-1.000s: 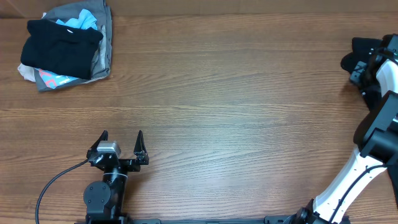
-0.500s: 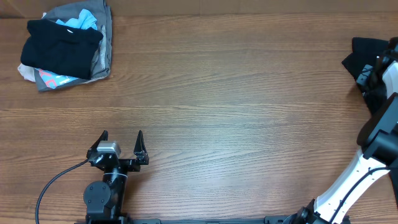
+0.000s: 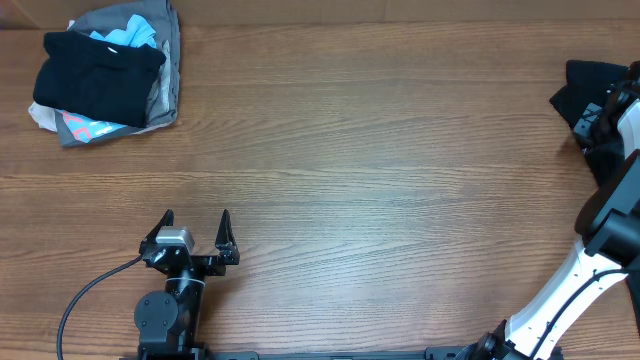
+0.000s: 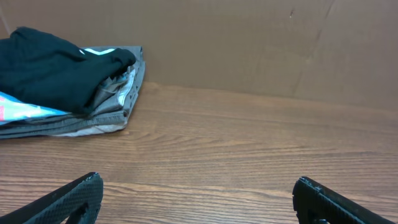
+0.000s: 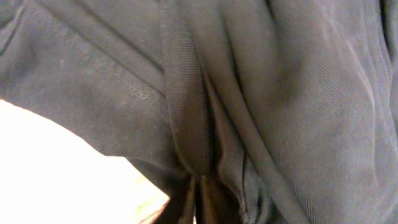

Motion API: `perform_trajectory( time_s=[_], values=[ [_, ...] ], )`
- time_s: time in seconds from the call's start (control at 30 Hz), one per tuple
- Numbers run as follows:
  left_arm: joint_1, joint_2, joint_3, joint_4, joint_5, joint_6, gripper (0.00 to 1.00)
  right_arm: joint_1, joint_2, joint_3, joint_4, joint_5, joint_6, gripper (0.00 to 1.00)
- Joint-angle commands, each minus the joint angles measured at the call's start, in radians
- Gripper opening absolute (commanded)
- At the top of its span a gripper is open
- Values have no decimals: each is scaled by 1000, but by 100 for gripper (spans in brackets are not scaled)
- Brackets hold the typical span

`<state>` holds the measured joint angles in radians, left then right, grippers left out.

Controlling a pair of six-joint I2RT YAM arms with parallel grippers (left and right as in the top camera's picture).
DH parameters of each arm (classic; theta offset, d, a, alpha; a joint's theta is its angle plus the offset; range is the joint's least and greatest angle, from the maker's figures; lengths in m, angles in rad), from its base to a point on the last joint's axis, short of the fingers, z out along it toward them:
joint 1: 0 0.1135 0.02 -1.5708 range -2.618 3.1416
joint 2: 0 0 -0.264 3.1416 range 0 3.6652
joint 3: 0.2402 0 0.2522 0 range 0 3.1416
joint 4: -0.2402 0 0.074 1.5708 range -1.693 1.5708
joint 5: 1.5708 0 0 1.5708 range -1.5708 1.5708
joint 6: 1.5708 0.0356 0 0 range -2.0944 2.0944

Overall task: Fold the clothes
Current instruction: 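Grasp the black T-shirt with the right gripper, then lift and drag the T-shirt leftward to the table center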

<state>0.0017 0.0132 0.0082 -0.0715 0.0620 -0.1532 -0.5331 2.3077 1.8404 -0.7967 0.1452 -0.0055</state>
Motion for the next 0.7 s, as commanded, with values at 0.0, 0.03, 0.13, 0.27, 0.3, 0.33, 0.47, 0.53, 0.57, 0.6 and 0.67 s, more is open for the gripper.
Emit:
perform_trajectory(
  time_s=[0.0, 0.03, 0.13, 0.27, 0.3, 0.33, 0.47, 0.53, 0.57, 0.6, 0.67],
  values=[
    [7, -9, -3, -2, -10, 19, 100, -1, -2, 24, 3, -5, -1, 4],
    [7, -9, -3, -2, -10, 19, 100, -1, -2, 24, 2, -6, -1, 4],
    [7, -9, -3, -2, -10, 19, 100, 1, -2, 24, 5, -60, -1, 4],
    [7, -9, -3, -2, -10, 19, 100, 21, -2, 34, 9, -280, -1, 4],
    [7, -9, -3, -2, -10, 19, 100, 32, -2, 37, 10, -335, -1, 4],
    [7, -9, -3, -2, -10, 19, 100, 42, -2, 40, 8, -367, -1, 4],
    [7, -9, -3, -2, -10, 19, 100, 122, -7, 67, -12, -440, 3, 4],
    [7, -9, -3, -2, -10, 19, 100, 172, -16, 81, -20, -452, 3, 4],
    [7, -9, -3, -2, -10, 19, 100, 208, -26, 87, -22, -458, 6, 4],
    [7, -9, -3, -2, -10, 19, 100, 236, -34, 90, -22, -462, 8, 4],
    [7, -9, -3, -2, -10, 19, 100, 304, -56, 92, -17, -462, 14, 4]
  ],
)
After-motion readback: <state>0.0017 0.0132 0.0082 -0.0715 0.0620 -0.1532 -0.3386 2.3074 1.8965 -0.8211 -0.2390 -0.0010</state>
